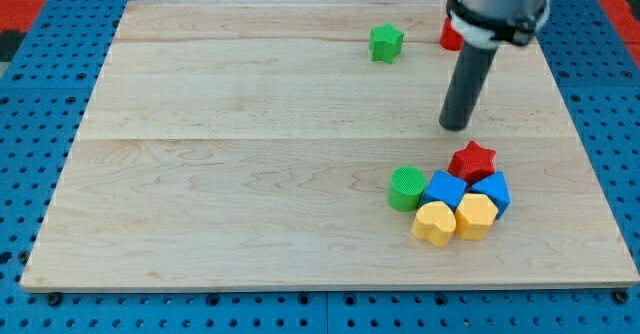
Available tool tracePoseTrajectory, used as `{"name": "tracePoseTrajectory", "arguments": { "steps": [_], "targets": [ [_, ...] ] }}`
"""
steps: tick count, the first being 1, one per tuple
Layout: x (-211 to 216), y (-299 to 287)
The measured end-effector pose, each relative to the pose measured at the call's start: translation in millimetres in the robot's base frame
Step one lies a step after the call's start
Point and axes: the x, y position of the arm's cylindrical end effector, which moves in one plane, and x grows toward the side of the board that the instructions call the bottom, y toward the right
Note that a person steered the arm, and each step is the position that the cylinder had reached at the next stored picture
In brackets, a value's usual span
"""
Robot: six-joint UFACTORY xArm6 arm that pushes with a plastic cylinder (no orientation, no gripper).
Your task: Push red circle and green star towards group of blocks
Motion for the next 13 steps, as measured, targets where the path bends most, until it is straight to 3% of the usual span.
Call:
{"name": "tracePoseTrajectory", "arguments": {
  "steps": [1, 3, 4, 5, 6, 7, 8, 9, 10, 12, 13],
  "targets": [
    [-18, 94],
    [-168, 100],
    [-161, 39],
    [-52, 21],
    [-48, 46],
    [-86, 81],
    [-162, 19],
    [-118, -14],
    [-47, 6],
    [-4, 15],
    [34, -30]
  ]
}}
